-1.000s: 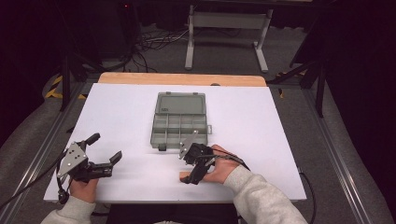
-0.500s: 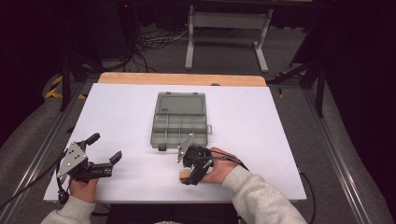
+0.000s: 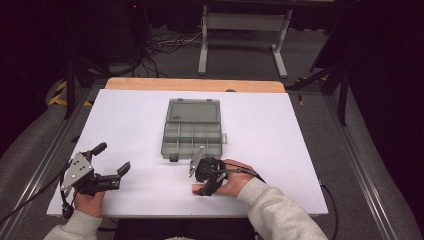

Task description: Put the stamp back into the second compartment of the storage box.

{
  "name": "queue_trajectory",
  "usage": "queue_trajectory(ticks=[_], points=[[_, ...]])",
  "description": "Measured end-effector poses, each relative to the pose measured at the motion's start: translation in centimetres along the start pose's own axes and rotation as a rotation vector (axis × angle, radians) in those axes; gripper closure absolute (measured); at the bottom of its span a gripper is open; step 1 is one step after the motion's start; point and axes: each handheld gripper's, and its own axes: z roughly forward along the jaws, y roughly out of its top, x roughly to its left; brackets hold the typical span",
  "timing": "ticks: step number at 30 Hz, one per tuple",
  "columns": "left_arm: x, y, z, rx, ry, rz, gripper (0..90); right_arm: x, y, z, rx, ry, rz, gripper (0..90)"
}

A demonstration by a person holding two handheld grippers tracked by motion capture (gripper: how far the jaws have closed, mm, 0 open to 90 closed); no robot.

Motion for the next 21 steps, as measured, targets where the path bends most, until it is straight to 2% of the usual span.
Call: queue_trajectory(ticks=[8,21], points=[[0.01,-0.01,0.01,0.0,0.0,-0.001,1.4,0.13,0.04,0.03,0.011,0.009,-0.004,65.7],[0.0,0.0,0.03,-0.001,-0.002,-0.001,1.4,0.13,0.04,-0.06,0.009,-0.002,-0.011,66.0]])
